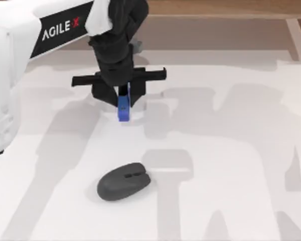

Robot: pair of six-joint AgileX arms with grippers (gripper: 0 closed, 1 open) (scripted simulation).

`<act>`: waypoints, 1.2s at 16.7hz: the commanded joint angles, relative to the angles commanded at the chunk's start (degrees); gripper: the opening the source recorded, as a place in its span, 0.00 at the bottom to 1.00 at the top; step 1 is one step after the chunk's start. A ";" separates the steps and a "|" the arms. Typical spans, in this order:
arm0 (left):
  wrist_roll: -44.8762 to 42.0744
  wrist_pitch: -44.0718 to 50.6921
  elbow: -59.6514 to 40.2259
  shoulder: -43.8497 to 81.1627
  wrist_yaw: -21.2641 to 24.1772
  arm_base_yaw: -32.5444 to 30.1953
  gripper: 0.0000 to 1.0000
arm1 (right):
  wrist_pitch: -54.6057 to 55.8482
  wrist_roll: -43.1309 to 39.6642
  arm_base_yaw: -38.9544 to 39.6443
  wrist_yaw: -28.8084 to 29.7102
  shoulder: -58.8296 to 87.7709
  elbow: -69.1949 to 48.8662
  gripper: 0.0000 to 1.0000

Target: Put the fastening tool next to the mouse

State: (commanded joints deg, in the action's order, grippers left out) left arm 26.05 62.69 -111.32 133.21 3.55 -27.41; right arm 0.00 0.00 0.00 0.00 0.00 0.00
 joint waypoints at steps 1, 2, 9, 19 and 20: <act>0.14 -0.05 0.00 0.04 0.29 -0.08 0.00 | 0.00 0.00 0.00 0.00 0.00 0.00 1.00; 0.28 -0.06 0.03 0.11 0.69 -0.18 0.00 | 0.00 0.00 0.00 0.00 0.00 0.00 1.00; 1.39 0.85 1.16 0.97 5.50 -0.74 0.00 | 0.00 0.00 0.00 0.00 0.00 0.00 1.00; 0.26 -2.73 1.94 0.39 2.81 -0.30 0.00 | 0.00 0.00 0.00 0.00 0.00 0.00 1.00; 0.05 -3.35 2.06 0.58 1.88 -0.23 0.00 | 0.00 0.00 0.00 0.00 0.00 0.00 1.00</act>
State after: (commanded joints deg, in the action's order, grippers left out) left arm 26.10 59.34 -109.26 133.79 5.43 -27.64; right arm 0.00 0.00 0.00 0.00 0.00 0.00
